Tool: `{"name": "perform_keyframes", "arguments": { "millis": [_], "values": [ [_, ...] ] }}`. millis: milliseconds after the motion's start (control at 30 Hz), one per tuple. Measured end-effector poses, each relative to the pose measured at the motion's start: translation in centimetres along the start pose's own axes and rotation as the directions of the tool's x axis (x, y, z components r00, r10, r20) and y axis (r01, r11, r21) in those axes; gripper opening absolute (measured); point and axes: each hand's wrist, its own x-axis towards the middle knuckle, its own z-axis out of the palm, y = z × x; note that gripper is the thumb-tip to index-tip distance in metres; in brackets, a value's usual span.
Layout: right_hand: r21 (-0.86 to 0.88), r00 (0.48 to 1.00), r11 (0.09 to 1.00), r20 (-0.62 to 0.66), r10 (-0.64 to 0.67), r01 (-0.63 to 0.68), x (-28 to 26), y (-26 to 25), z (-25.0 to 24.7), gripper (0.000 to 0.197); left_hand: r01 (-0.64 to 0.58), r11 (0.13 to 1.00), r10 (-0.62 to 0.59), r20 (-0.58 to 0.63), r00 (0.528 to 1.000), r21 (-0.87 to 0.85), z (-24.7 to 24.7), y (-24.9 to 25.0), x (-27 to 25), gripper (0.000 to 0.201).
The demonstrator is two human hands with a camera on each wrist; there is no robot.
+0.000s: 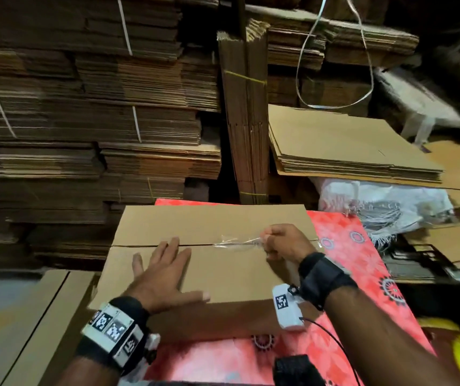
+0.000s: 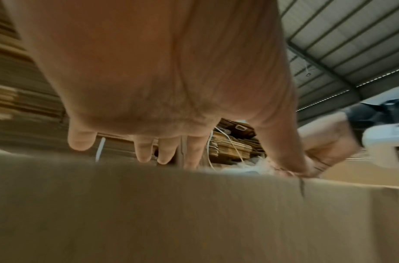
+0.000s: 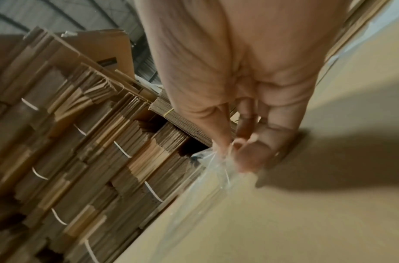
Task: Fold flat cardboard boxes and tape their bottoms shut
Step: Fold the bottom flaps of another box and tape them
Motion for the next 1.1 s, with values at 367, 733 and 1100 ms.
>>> {"name": "perform_keyframes", "arguments": {
  "millis": [367, 733, 1100],
  "values": [
    [0.052, 0.948, 0.99, -0.284, 0.142, -0.133, -0.7, 0.4, -0.7, 0.034, -0.067, 0.997, 0.071, -0.187, 0.98, 0.026, 2.6, -0.7, 0.1, 0.112],
    [-0.101, 0.925, 0.984, -0.339, -0.172, 0.146, -2.8, -4.2, 2.5, 0.009, -0.08, 0.996, 0.089, -0.222, 0.971, 0.048, 3.4, -0.7, 0.4, 0.113],
    [-0.932, 0.918, 0.272, 0.127, -0.376, 0.241, -2.1, -6.8, 10.2, 0.018, -0.088, 0.991, 0.109, -0.228, 0.967, 0.103, 2.9, -0.5, 1.3, 0.104]
  ]
}}
